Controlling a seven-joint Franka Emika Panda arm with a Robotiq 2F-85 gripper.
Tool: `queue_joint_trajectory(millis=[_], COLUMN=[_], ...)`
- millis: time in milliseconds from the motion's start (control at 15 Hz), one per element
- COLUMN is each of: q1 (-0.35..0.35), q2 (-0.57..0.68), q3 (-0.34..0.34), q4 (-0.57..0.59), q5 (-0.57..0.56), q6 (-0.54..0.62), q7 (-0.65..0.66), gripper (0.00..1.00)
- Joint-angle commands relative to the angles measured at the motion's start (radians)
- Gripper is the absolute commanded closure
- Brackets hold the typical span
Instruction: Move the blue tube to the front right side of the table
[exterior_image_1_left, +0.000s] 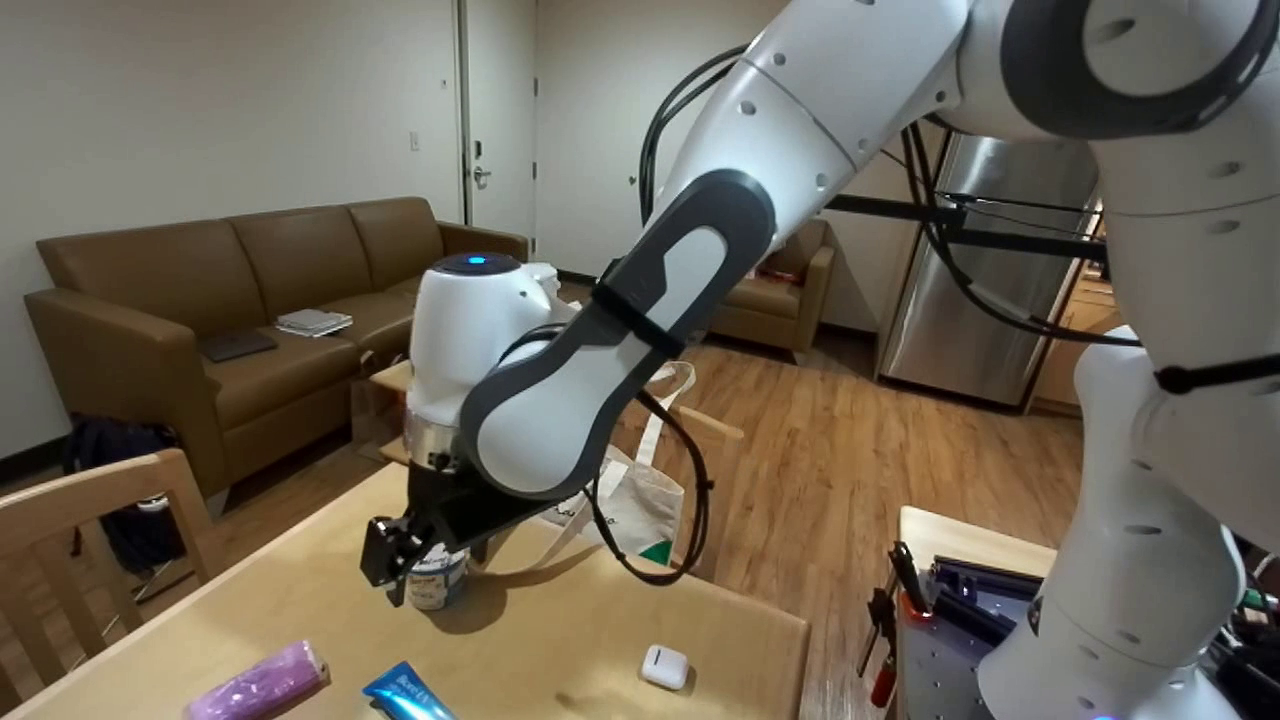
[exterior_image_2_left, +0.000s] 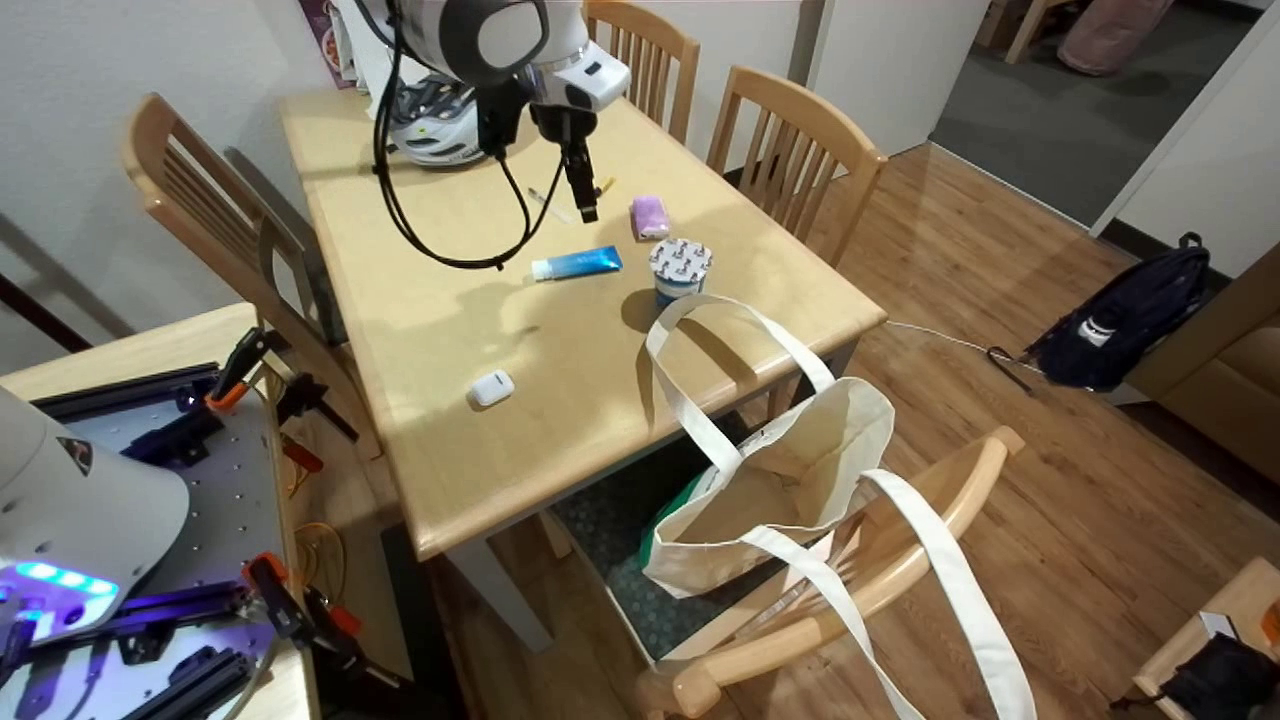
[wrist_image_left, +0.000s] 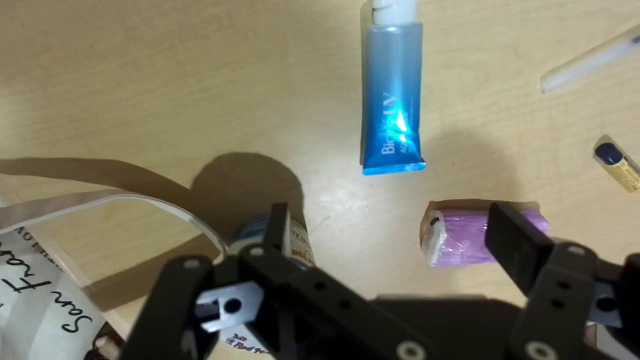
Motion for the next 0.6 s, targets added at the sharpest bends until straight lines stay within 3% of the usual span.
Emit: queue_joint_trajectory(millis=[0,133,200,333,533], q1=[0.014,0.008,0.024,0.025,0.043], q2=[0.129,0.160,0.116,0.151,0.146], q3=[0.000,0.010,-0.010,-0.009,-0.020], q4=[0.141,0.202,0.129,0.174,0.153], q5=[0.006,0.019,0.020,0.022,0.033], q6=[-0.006,-0.034,-0.005,-0.006,-0.012], q7=[-0.042,-0.076,-0.042,-0.053,-0.021], gripper=[0.00,0.00,0.00,0.00,0.00])
